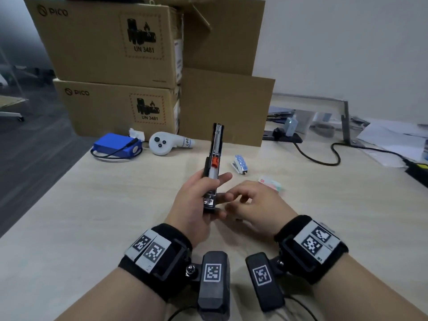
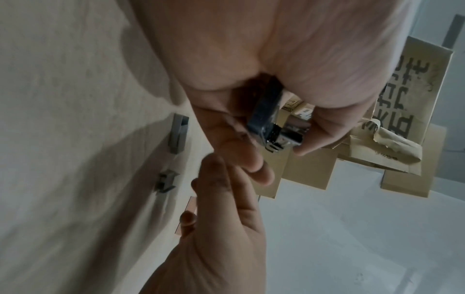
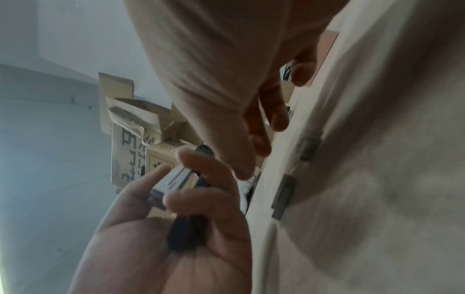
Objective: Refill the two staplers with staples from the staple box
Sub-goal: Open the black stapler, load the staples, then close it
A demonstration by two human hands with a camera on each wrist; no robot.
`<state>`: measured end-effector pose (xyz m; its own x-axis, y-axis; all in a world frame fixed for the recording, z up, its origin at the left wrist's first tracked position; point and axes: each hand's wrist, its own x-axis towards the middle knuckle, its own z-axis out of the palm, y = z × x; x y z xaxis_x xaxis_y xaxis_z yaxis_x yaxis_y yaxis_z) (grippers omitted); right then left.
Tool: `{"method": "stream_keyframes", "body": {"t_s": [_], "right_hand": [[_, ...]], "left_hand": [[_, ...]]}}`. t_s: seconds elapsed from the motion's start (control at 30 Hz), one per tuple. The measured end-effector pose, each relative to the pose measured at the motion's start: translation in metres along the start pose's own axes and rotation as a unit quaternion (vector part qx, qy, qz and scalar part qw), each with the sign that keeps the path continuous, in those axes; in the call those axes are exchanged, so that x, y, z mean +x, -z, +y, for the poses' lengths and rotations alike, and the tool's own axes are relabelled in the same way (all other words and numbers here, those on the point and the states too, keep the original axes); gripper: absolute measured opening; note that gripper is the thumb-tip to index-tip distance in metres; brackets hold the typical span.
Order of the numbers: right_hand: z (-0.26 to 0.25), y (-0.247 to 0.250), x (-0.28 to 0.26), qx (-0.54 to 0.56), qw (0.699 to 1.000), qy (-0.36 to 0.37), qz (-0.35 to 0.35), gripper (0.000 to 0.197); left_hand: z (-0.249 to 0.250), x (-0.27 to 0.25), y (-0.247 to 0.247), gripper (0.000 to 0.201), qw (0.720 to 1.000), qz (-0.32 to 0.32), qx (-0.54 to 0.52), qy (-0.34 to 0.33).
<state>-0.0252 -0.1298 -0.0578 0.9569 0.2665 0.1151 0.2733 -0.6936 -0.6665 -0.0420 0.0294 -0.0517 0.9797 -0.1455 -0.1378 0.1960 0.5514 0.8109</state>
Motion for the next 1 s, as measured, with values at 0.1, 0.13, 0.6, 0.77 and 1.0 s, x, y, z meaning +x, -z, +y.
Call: {"method": "stream_keyframes", "body": {"t_s": [0.1,0.13,0.6,0.77,1.0], "right_hand": [[-0.005,-0.008,0.003,-0.095,0.993,0.043,-0.053,0.03],[-0.005,-0.009,0.004,-0.11,0.991,0.05,-0.063,0.029],[0.03,0.005,-0.01,0.084,0.996,-0.001,0.039,0.014],[0.027,0.01,-0.01,0.165,0.98,-0.005,0.114,0.018],[0.02,0.013,-0.015,0.209,0.969,-0.037,0.127,0.02]], "left_hand": [[-0.001,0.003,0.001,0.032,1.0,0.012,-0.018,0.004],[-0.001,0.004,0.001,0.033,1.0,0.017,-0.02,0.006],[-0.01,0.006,0.002,0.042,0.999,0.005,-0.012,0.045],[-0.012,0.004,0.002,0.064,0.999,-0.031,0.038,0.018],[-0.015,-0.001,0.0,0.078,0.984,-0.145,0.104,-0.015]]}}
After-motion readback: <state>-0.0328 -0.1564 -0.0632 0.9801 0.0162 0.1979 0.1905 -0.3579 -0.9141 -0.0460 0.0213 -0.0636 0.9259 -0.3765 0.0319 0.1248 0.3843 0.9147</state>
